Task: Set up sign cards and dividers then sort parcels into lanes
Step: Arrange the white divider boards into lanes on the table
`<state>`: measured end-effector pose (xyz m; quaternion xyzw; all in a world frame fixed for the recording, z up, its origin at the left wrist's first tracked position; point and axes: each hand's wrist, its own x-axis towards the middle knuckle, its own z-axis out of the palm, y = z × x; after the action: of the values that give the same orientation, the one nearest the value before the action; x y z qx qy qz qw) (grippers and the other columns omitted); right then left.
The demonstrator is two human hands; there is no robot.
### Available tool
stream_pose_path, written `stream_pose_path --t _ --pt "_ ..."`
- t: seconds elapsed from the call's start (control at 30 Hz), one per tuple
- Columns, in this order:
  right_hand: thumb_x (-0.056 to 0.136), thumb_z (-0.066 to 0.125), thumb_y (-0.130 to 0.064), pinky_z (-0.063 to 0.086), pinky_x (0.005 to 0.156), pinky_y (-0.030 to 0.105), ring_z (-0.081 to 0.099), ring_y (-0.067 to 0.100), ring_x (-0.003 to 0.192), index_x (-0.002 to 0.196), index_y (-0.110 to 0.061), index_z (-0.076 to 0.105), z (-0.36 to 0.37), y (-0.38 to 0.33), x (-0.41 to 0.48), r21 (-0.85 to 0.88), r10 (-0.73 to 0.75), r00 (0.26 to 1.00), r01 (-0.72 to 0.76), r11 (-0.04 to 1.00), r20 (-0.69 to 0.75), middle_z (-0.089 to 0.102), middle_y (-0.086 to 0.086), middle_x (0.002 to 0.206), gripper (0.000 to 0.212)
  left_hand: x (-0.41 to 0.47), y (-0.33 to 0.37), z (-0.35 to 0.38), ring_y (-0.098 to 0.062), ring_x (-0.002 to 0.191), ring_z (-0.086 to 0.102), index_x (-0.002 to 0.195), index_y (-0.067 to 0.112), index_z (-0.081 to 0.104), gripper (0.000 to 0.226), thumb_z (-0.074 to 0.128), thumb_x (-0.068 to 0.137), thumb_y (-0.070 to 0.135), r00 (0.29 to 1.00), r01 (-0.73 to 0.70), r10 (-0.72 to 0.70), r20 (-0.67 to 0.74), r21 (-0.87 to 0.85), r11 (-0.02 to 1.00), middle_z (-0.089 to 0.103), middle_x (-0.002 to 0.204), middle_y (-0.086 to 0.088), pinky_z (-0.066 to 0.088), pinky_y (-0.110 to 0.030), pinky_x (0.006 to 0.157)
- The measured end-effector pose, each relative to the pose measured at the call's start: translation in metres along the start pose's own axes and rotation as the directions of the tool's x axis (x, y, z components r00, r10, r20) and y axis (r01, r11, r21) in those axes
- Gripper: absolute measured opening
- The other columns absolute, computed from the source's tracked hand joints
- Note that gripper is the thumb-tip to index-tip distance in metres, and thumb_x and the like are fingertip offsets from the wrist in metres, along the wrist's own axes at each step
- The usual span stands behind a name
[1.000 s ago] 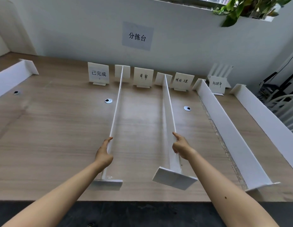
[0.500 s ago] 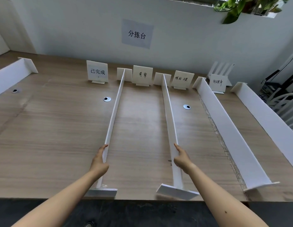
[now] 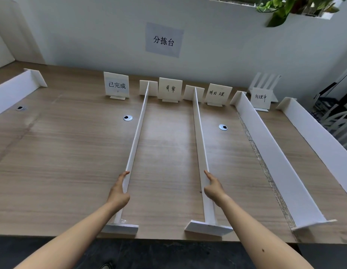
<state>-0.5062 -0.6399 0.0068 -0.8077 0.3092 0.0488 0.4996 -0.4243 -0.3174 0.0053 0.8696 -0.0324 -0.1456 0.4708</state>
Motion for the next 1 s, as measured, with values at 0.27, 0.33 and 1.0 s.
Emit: stream_pose_path --t 0.27,0.33,1.0 --pt "0.082 0.034 0.017 0.038 0.042 0.006 0.036 0.001 0.069 0.151 -0.018 0.029 -0.008 0.003 -0.001 0.020 0.016 1.000 -0.016 1.000 -0.018 0.027 0.007 0.156 0.077 -0.001 0.003 0.001 -0.024 0.129 0.040 0.139 0.026 0.037 0.079 0.043 0.076 -0.021 1.000 0.015 -0.015 -0.015 -0.033 0.999 0.037 0.147 -0.002 0.040 -0.019 0.078" --pt "0.082 0.034 0.016 0.037 0.041 0.007 0.033 0.000 0.067 0.150 -0.018 0.029 -0.009 0.003 -0.001 0.010 0.015 1.000 -0.015 1.000 -0.019 0.028 0.007 0.155 0.077 -0.002 0.004 0.002 -0.022 0.125 0.042 0.138 0.025 0.038 0.078 0.044 0.076 -0.020 1.000 0.011 -0.012 -0.016 -0.041 0.999 0.038 0.146 -0.002 0.039 -0.020 0.078" --pt "0.079 0.035 0.017 0.042 0.048 0.020 0.055 0.018 0.068 0.149 -0.022 0.032 -0.018 -0.008 -0.015 -0.065 0.023 1.000 -0.024 0.998 -0.016 0.030 0.009 0.154 0.080 0.002 0.007 0.003 -0.010 0.083 0.050 0.136 0.024 0.039 0.075 0.047 0.074 -0.016 1.000 0.000 0.000 -0.007 -0.010 1.000 0.040 0.145 -0.005 0.040 -0.010 0.060"
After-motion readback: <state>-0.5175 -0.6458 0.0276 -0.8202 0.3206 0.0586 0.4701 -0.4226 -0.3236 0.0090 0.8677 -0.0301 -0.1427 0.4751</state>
